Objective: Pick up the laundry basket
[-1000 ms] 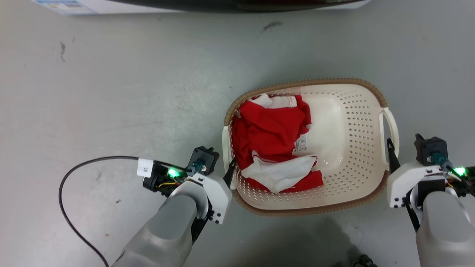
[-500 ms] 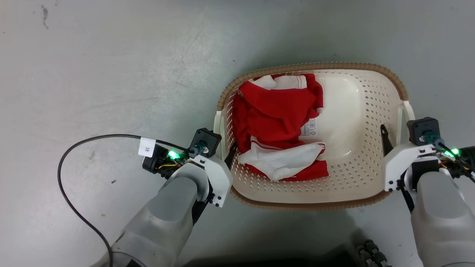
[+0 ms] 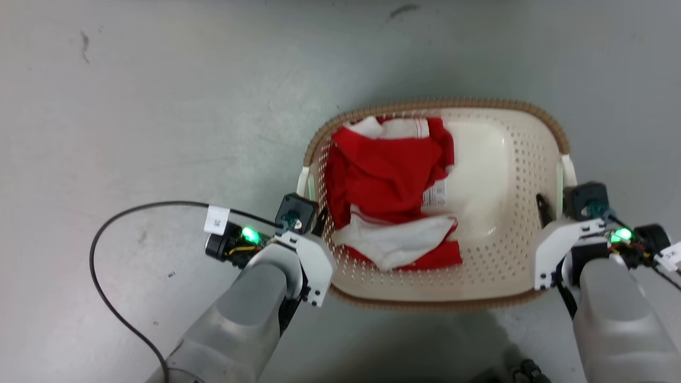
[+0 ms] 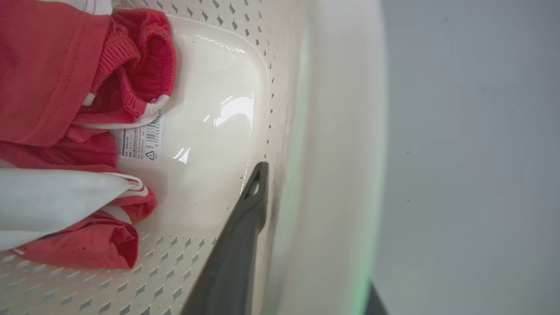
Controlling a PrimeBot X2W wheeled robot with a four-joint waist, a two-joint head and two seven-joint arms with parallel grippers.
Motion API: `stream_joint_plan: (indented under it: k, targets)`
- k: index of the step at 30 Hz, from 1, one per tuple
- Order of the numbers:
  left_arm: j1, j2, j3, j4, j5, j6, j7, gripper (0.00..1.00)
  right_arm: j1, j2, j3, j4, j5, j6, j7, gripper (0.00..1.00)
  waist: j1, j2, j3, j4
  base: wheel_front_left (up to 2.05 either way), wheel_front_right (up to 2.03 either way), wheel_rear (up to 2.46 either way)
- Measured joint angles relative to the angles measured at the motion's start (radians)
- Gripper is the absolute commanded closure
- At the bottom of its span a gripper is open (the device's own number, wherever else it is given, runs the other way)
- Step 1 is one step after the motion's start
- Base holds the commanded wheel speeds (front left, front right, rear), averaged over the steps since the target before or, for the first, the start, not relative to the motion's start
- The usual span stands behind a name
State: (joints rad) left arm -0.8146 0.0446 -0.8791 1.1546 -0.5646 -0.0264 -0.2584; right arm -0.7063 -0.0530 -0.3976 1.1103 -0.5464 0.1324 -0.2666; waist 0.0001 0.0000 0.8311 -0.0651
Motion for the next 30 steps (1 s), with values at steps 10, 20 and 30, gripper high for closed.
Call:
stream_joint_plan:
  k: [10,20,30]
  targets:
    - [0.079,-0.002,-0.011,0.045,-0.073,-0.009,0.0,1.0,0.073,0.012,0.011,0.073,-0.034,0.0,-0.001,1.0,0.0,0.0,-0.173,0.014,0.0,0.0,0.0]
    - [0.159,-0.005,-0.008,0.099,-0.141,-0.033,0.038,1.0,0.133,0.017,0.075,0.152,-0.033,0.0,-0.001,1.0,-0.0001,0.0001,-0.391,0.041,0.0,0.0,0.0]
    - [0.192,0.022,-0.032,0.124,-0.154,-0.08,0.172,1.0,0.191,0.018,0.293,0.173,0.126,-0.001,0.077,1.0,-0.0003,0.0001,-0.604,0.067,0.0,0.0,0.0]
